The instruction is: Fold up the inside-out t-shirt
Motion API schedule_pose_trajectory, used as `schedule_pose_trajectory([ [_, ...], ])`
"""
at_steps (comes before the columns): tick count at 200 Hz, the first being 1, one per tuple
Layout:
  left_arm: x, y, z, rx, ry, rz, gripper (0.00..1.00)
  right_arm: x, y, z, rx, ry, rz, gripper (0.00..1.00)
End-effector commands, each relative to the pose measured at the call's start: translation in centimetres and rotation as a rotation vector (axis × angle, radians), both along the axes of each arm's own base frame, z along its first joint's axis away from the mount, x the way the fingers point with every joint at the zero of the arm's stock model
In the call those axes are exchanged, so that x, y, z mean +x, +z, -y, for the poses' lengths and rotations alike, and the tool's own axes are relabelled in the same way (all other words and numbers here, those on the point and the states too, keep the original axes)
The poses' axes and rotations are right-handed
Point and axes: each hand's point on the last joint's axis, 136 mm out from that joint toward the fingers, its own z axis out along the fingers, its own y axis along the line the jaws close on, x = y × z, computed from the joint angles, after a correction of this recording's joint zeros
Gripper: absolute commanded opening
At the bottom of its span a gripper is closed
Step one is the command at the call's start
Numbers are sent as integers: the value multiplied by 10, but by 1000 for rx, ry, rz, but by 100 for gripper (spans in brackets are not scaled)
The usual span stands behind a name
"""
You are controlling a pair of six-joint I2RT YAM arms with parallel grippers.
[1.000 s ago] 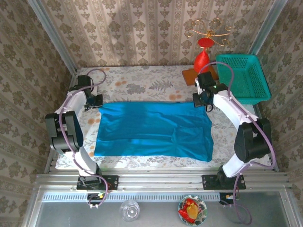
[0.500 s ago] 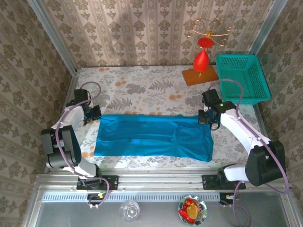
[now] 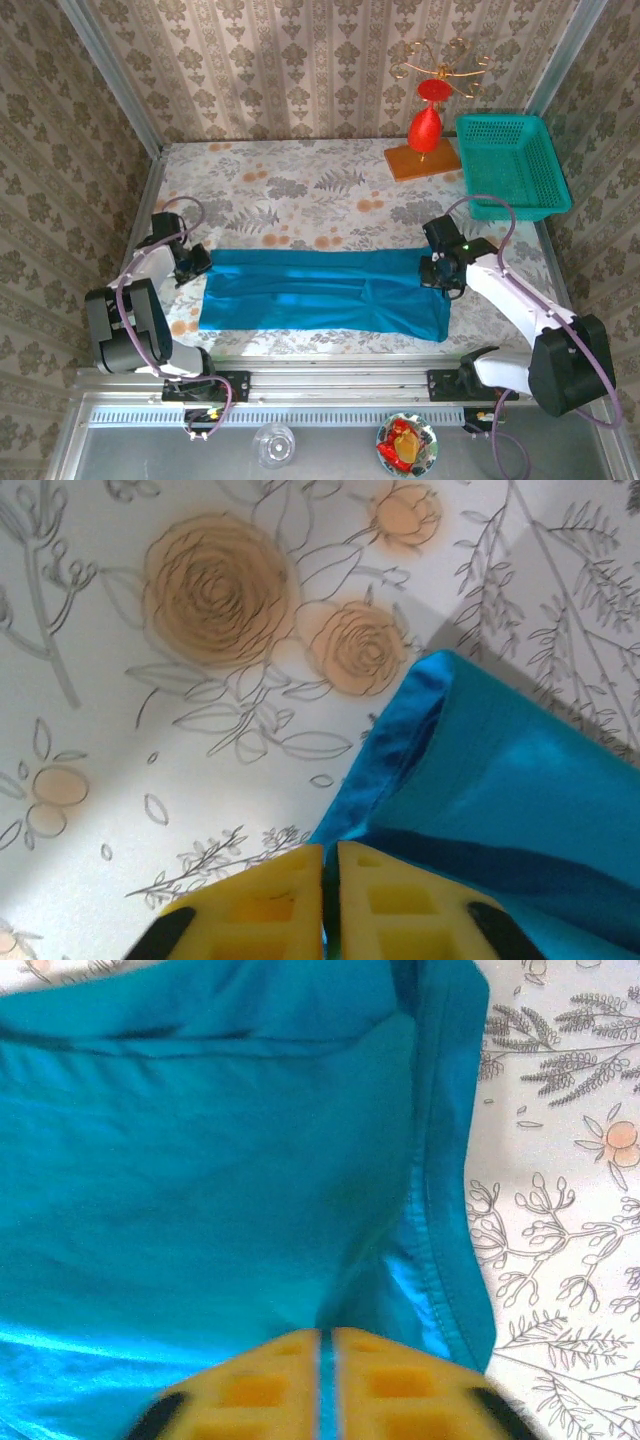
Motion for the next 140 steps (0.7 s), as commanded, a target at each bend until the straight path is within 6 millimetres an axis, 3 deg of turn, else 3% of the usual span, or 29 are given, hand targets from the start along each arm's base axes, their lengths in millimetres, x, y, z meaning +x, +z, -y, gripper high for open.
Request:
schedule_pose_trajectory([
  [1,3,14,-7,7,54,77,19,-7,8,3,-2,-52,22,35],
  [42,5,47,-5,36,38,168,28,8,23,-8,20,-12,70,39],
  [73,12,56,29,14,-108,154,26,32,27,-37,103,74,76,40],
  [107,14,38,71,0,-259,61,24,56,20,-69,115,178,29,41],
  [140,7,2,80,-21,-266,-61,25,73,13,-89,115,225,1,42],
])
